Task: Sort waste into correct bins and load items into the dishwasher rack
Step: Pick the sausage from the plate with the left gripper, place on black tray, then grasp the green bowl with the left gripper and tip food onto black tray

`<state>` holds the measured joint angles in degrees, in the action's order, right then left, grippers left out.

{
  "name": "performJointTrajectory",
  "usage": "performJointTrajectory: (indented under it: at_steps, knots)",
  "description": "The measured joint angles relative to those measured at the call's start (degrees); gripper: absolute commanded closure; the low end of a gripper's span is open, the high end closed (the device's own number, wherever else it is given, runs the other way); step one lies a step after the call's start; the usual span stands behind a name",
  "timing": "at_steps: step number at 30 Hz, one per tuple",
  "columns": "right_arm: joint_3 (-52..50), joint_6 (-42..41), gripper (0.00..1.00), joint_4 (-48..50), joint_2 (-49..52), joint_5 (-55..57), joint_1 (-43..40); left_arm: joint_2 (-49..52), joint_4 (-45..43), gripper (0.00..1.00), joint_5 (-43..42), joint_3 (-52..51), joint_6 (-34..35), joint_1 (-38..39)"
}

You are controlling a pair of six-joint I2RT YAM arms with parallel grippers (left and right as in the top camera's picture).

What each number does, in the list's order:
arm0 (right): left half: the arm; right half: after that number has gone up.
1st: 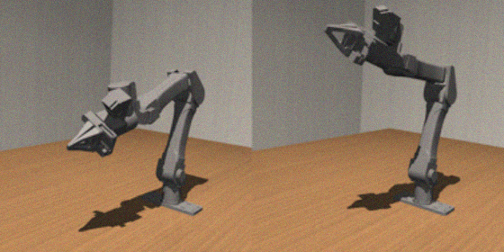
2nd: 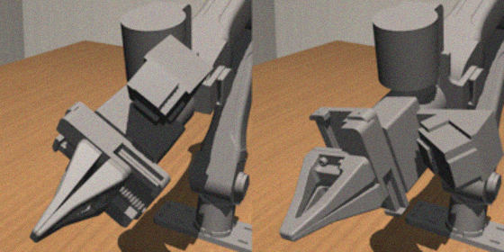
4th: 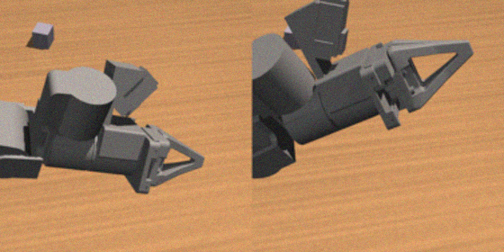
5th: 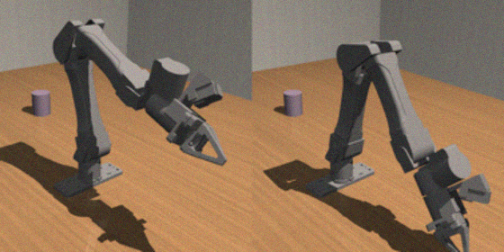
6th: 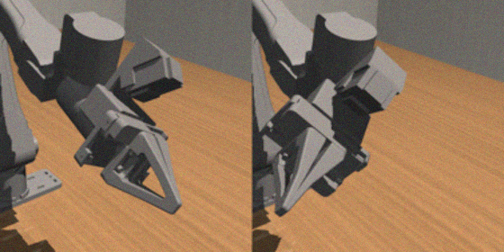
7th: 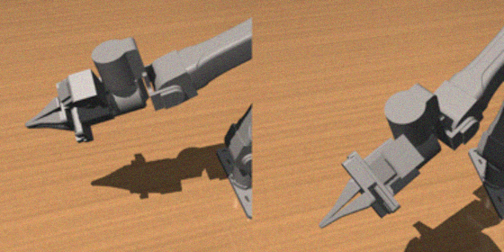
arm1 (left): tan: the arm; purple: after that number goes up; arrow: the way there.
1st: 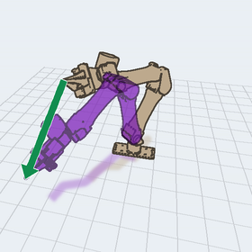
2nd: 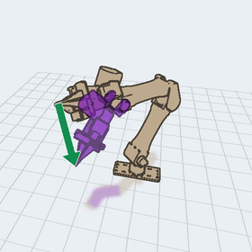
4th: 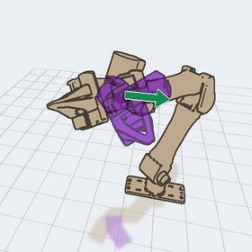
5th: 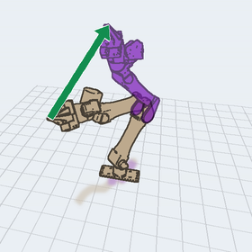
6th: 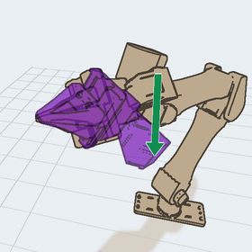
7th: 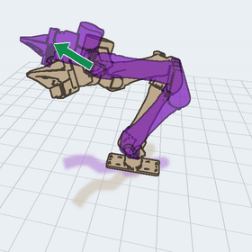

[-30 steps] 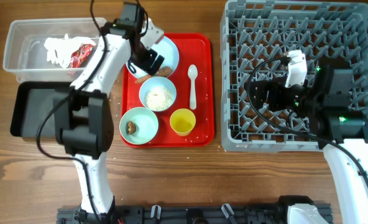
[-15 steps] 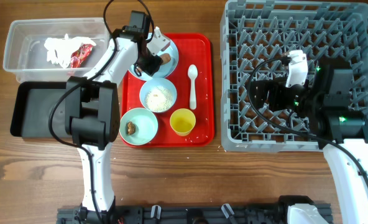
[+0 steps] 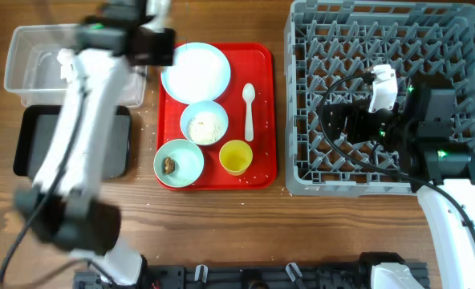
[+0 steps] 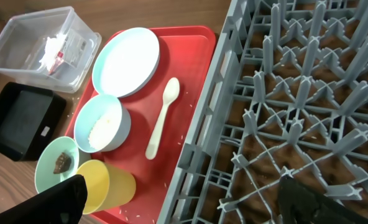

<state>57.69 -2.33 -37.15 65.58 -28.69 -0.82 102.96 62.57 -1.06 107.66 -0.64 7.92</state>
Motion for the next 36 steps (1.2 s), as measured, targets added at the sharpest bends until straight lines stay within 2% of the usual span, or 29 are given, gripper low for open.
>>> performJointTrajectory:
  at_steps: [3,4,8,11,13,15,16,17,18,19,22,26,30,32,33,34,36]
  knots:
    - [0.0,0.0,0.01,0.07,0.04,0.02,0.0,-3.52,8.76,0.96,6.8,0.35,9.57,-6.88]
    - [0.0,0.0,0.0,0.07,0.11,0.04,0.0,-2.8,8.13,0.96,8.37,-0.98,12.74,-9.68]
    - [0.0,0.0,0.0,0.09,1.4,0.04,0.0,-0.39,2.21,0.96,11.28,-13.46,34.69,-21.46]
    - [0.0,-0.07,0.0,0.46,2.67,0.11,0.0,-0.33,-8.44,0.96,11.93,-28.59,51.39,-27.06]
    - [0.0,-0.24,0.0,0.33,2.91,0.22,0.0,-0.02,-17.73,0.96,12.0,-36.68,56.0,-27.98]
    - [0.0,-0.26,0.0,0.44,3.02,0.24,0.0,0.02,-26.18,0.91,11.85,-45.66,58.6,-27.91]
    - [0.0,-0.28,0.0,0.48,3.06,0.24,0.0,0.07,-28.17,0.84,11.89,-47.63,59.12,-27.91]
    - [0.0,-0.28,0.0,0.46,3.1,0.24,0.0,0.07,-29.79,0.59,12.0,-49.03,59.71,-27.91]
    - [0.0,-0.28,0.0,0.46,3.1,0.26,0.0,0.07,-30.1,0.26,12.22,-49.09,60.11,-27.91]
    - [0.0,-0.28,0.0,0.46,3.1,0.24,0.0,0.07,-30.25,0.0,12.39,-49.11,60.11,-27.91]
    - [0.0,-0.28,0.0,0.48,3.1,0.24,0.0,-0.09,-31.78,0.0,12.13,-48.76,55.8,-27.91]
    - [0.0,-0.31,0.0,0.74,3.1,0.24,0.0,-4.81,-23.85,0.0,8.66,-42.03,42.56,-27.91]
    - [0.0,-0.48,0.0,0.85,3.1,0.24,0.0,-14.97,-19.91,0.0,-7.63,-39.1,22.18,-25.33]
    - [0.0,-0.46,0.0,1.14,3.13,0.26,0.0,-16.87,-15.1,0.0,-13.14,-38.8,11.17,-18.43]
    - [0.0,-0.48,0.0,1.27,3.13,0.26,-0.02,-16.63,-12.72,0.05,-14.12,-38.73,8.72,-13.9]
    - [0.0,-0.46,0.0,1.33,3.13,0.24,0.0,-15.91,-11.08,0.07,-12.98,-38.75,5.16,-5.33]
    - [0.0,-0.48,0.0,1.31,3.13,0.24,-0.04,-14.49,-10.84,0.12,-8.98,-38.8,3.1,3.13]
